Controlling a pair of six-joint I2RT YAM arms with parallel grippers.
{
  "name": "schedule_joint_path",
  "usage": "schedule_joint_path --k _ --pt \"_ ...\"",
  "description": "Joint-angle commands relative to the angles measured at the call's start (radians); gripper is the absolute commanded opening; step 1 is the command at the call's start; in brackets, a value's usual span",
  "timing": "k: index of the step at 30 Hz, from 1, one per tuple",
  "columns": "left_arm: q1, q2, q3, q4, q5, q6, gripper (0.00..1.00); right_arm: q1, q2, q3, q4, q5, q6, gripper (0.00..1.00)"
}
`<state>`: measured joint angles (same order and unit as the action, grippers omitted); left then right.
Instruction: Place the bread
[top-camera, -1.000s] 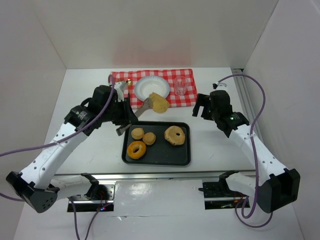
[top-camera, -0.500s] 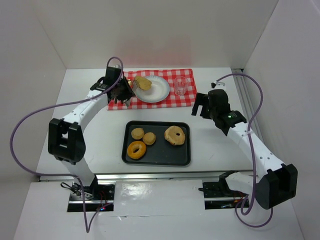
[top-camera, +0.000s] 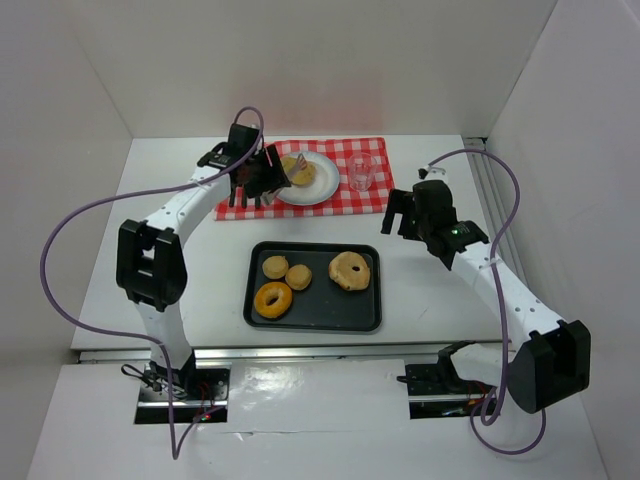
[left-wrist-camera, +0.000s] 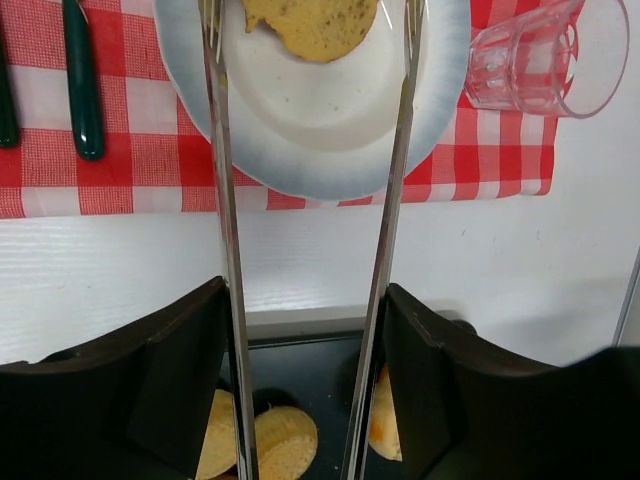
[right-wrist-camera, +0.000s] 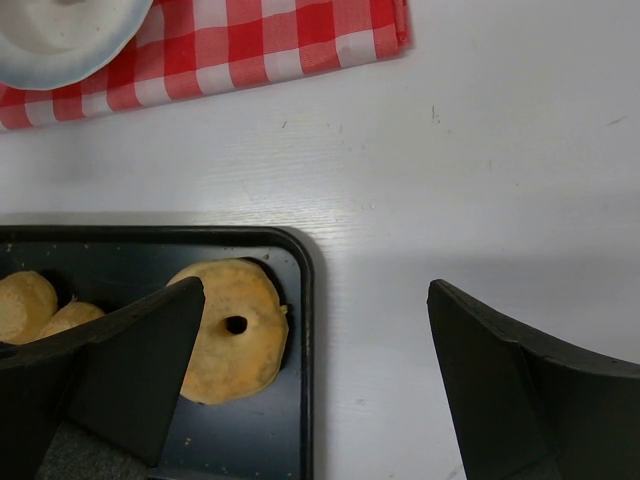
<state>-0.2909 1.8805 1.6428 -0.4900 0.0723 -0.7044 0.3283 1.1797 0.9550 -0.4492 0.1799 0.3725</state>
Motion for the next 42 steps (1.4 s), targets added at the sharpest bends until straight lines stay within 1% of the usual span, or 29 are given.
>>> schedule_joint_path --k 1,4,5,7,8,12,14,15,16,18,19,20,21,22,24,25,27,29,31,33,36,42 --pt "-0.004 -0.040 0.048 -0.033 -0.016 0.036 0.73 -0.005 -0.005 0.021 0.037 0.003 -0.003 1.00" --pt "-0.023 -0.075 0.058 -0.084 -0.080 0.036 0.73 -0.005 -0.014 0.021 0.027 -0.007 -0.003 1.00" --pt "-0.033 -0.110 0.067 -0.099 -0.154 0.046 0.71 -0.005 -0.025 0.021 0.027 -0.007 0.009 1.00" --pt "-0.051 -0.153 0.068 -0.148 -0.221 0.046 0.71 -0.005 -0.038 0.021 0.027 -0.028 0.009 1.00" --pt "-0.062 -0.205 0.034 -0.148 -0.232 0.060 0.70 -0.005 -0.051 0.021 0.036 -0.039 0.009 1.00" --pt "-0.106 -0.306 -0.070 -0.191 -0.214 0.118 0.69 -0.005 -0.051 0.021 0.037 -0.049 0.019 1.00" --pt "-0.183 -0.372 -0.116 -0.217 -0.241 0.135 0.68 -0.005 -0.051 0.021 0.037 -0.049 0.019 1.00" --pt "-0.215 -0.397 -0.182 -0.241 -0.279 0.152 0.68 -0.005 -0.051 0.021 0.037 -0.049 0.019 1.00" --pt "-0.275 -0.453 -0.220 -0.242 -0.279 0.163 0.68 -0.005 -0.061 0.021 0.037 -0.060 0.028 1.00" --pt "-0.333 -0.507 -0.321 -0.254 -0.307 0.163 0.68 -0.005 -0.071 0.021 0.037 -0.069 0.028 1.00" --pt "-0.393 -0.529 -0.343 -0.272 -0.322 0.151 0.68 -0.005 -0.071 0.021 0.037 -0.069 0.028 1.00" --pt "-0.421 -0.561 -0.362 -0.286 -0.331 0.142 0.68 -0.005 -0.071 0.021 0.037 -0.069 0.028 1.00" --pt "-0.444 -0.572 -0.383 -0.303 -0.341 0.119 0.68 -0.005 -0.071 0.021 0.037 -0.069 0.028 1.00" --pt "-0.500 -0.572 -0.383 -0.338 -0.354 0.102 0.68 -0.005 -0.071 0.021 0.037 -0.069 0.028 1.00" --pt "-0.556 -0.584 -0.394 -0.373 -0.388 0.054 0.68 -0.005 -0.071 0.021 0.037 -0.069 0.028 1.00" --pt "-0.609 -0.593 -0.394 -0.389 -0.417 0.008 0.68 -0.005 -0.071 0.021 0.037 -0.069 0.037 1.00" --pt "-0.652 -0.593 -0.408 -0.415 -0.434 -0.026 0.68 -0.005 -0.071 0.021 0.037 -0.079 0.037 1.00" --pt "-0.697 -0.580 -0.408 -0.458 -0.486 -0.073 0.69 -0.005 -0.071 0.021 0.037 -0.079 0.037 1.00" --pt "-0.717 -0.561 -0.399 -0.508 -0.497 -0.093 0.69 -0.005 -0.071 0.021 0.027 -0.079 0.037 1.00" --pt "-0.731 -0.546 -0.399 -0.518 -0.488 -0.093 0.69 -0.005 -0.080 0.021 0.027 -0.079 0.037 1.00" --pt "-0.749 -0.535 -0.399 -0.527 -0.488 -0.118 0.69 -0.005 -0.080 0.021 0.027 -0.079 0.037 1.00" --pt "-0.749 -0.500 -0.408 -0.516 -0.522 -0.118 0.69 -0.005 -0.080 0.021 0.027 -0.079 0.037 1.00"
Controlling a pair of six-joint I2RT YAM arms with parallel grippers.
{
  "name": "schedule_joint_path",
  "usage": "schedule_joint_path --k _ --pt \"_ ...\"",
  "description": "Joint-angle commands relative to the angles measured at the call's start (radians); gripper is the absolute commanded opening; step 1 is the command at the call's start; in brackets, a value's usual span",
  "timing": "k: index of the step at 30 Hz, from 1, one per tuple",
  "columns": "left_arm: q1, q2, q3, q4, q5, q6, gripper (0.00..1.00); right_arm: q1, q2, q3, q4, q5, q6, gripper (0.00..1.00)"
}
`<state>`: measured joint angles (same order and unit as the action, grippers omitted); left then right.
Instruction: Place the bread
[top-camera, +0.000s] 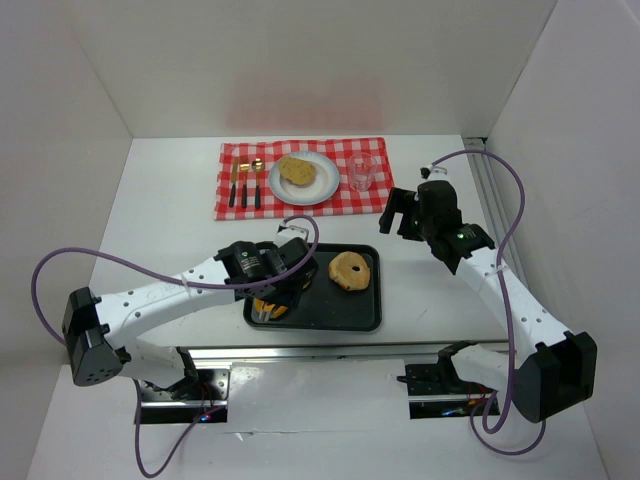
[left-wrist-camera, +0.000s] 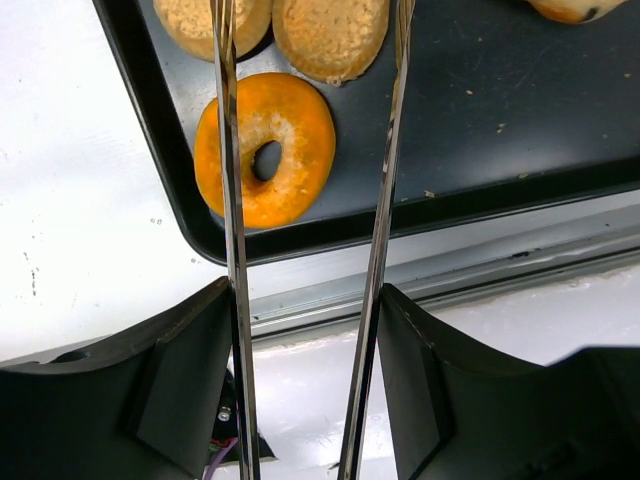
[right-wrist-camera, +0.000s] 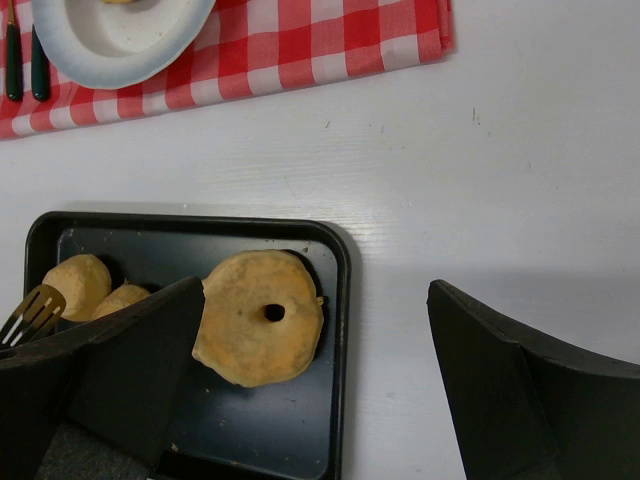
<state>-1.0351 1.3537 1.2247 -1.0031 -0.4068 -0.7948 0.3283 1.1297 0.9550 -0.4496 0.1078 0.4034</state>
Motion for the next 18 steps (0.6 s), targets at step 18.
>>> schedule_joint_path --k 18 --pt "-0.016 0.039 -0.001 0.034 0.049 -0.026 0.64 -0.005 -0.030 0.021 0.019 0.003 0.006 1.00"
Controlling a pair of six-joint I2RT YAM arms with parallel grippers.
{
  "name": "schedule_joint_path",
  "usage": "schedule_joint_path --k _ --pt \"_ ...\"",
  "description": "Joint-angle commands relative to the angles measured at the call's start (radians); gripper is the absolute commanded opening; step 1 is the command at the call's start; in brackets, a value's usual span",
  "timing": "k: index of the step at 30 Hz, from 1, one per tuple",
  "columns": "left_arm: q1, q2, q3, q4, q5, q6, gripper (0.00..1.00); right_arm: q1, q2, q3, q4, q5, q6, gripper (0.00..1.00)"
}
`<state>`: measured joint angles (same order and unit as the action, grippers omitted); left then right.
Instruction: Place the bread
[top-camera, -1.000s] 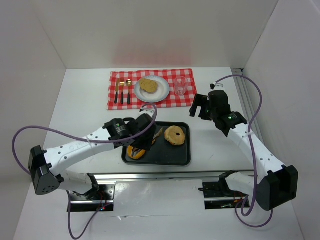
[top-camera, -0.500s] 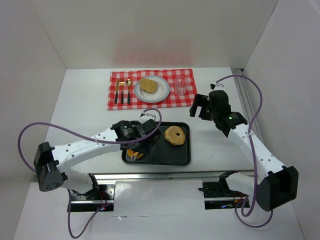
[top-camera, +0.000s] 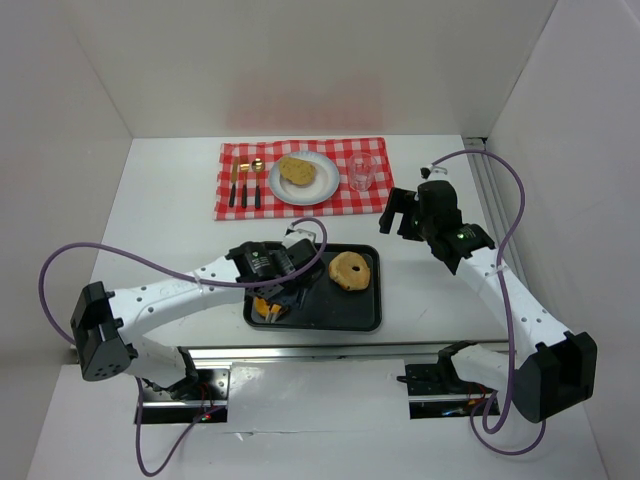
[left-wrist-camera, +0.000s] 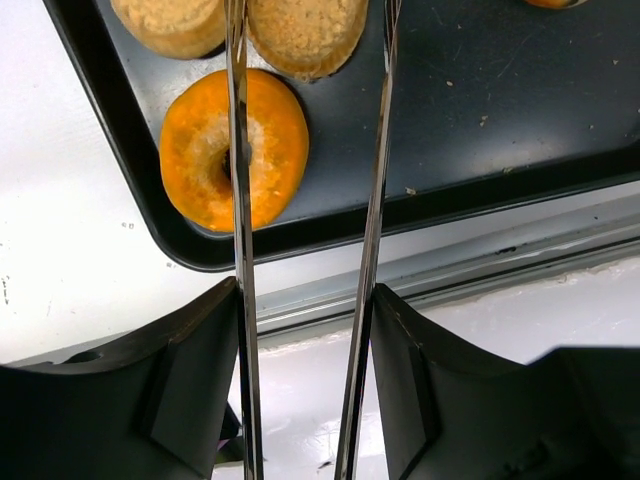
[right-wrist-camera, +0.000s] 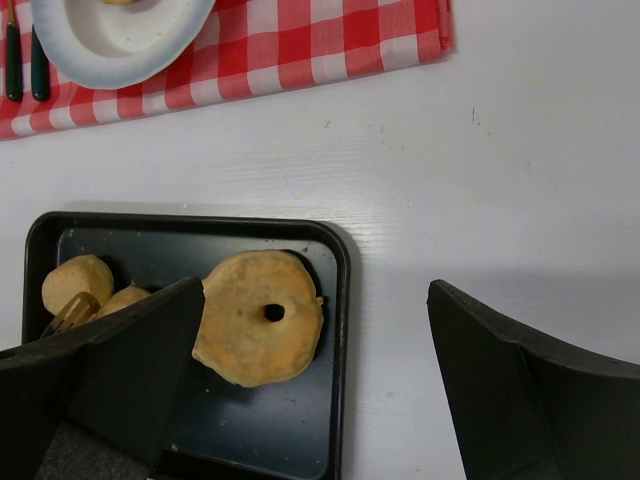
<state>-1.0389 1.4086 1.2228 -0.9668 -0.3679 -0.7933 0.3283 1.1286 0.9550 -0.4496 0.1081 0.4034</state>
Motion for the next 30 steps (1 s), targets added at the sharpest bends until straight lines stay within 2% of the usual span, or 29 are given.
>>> schedule_joint_path --k 1,12,16,17,20,25,28,30 --pt "-0.022 -0.016 0.001 -0.003 0.011 -0.027 0.64 -0.005 -0.029 0.021 0.019 0.002 0.006 1.00" --pt "-0.023 0.049 -0.017 0.017 0.027 -0.027 0.71 -0.005 -0.029 0.021 0.019 0.002 0.006 1.00" --pt "-0.023 0.059 0.006 0.017 0.027 -0.037 0.59 -0.005 -0.038 0.021 0.019 0.002 0.006 1.00" --pt "-0.023 0.031 0.006 0.017 0.027 -0.037 0.46 -0.005 -0.038 0.021 0.019 0.002 0.006 1.00" --pt "-0.023 -0.006 0.050 -0.004 0.000 -0.037 0.35 -0.005 -0.038 0.021 0.019 0.002 0.006 1.00" --pt "0.098 -0.025 0.131 0.005 0.055 0.054 0.32 -0.005 -0.027 0.021 0.028 -0.007 0.006 1.00" --pt "0.245 0.004 0.231 0.019 0.084 0.120 0.32 -0.005 -0.027 0.031 0.028 -0.007 -0.003 1.00" --pt "0.293 0.035 0.282 0.071 0.074 0.153 0.32 -0.005 -0.018 0.044 0.017 0.002 -0.003 1.00"
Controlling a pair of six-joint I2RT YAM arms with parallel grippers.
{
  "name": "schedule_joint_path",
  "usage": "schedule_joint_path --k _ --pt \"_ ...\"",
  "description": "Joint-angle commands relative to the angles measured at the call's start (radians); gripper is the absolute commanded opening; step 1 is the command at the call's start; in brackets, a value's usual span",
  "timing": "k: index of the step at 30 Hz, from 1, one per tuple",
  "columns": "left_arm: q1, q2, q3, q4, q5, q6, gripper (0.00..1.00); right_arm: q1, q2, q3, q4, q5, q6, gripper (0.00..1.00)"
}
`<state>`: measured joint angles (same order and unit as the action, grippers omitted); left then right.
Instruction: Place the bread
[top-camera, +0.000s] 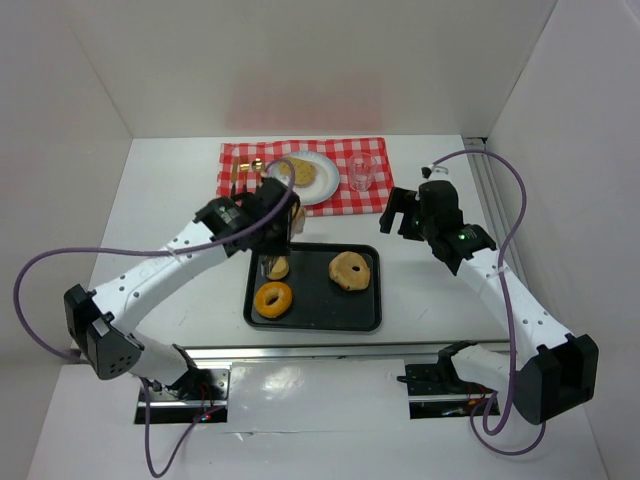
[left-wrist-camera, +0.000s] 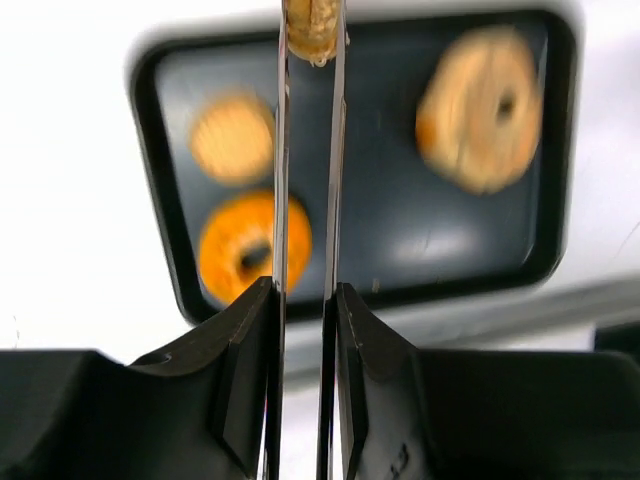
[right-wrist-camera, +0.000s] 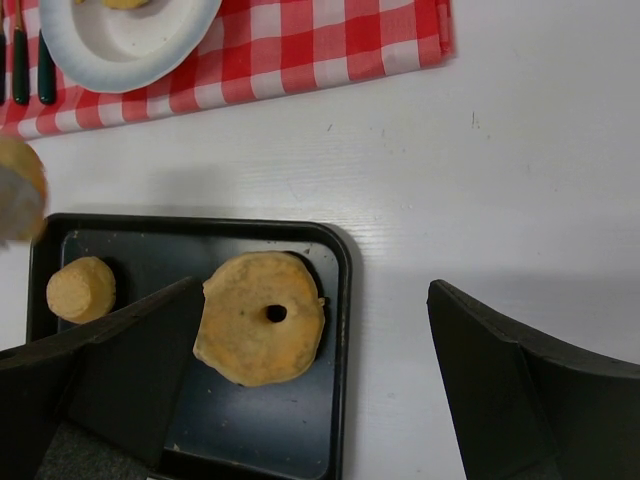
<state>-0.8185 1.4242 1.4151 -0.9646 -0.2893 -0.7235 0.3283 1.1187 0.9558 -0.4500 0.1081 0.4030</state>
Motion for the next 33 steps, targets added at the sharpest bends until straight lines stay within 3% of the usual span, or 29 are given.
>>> schedule_joint_path --k 1,5,12,16,21,25,33 --pt "0.099 0.042 0.117 0.085 0.004 0.116 0.32 -0.005 0.001 0.052 0.017 0.011 -0.003 1.00" --pt "0.205 0.253 0.324 0.164 0.081 0.162 0.31 -0.005 0.021 0.063 0.017 0.012 -0.012 1.00" --pt "0.283 0.550 0.576 0.205 0.114 0.171 0.29 -0.005 0.039 0.072 0.028 -0.013 -0.003 1.00" --pt "0.306 0.645 0.622 0.218 0.127 0.171 0.40 -0.005 0.039 0.063 0.028 -0.013 -0.003 1.00" --pt "0.315 0.651 0.631 0.227 0.179 0.191 0.62 -0.005 0.058 0.063 0.028 -0.002 -0.003 1.00" --pt "0.292 0.587 0.604 0.227 0.170 0.210 0.73 -0.005 0.058 0.063 0.028 -0.002 -0.003 1.00" --pt "0.263 0.451 0.545 0.207 0.133 0.199 0.70 -0.005 0.021 0.063 0.021 -0.012 0.007 1.00"
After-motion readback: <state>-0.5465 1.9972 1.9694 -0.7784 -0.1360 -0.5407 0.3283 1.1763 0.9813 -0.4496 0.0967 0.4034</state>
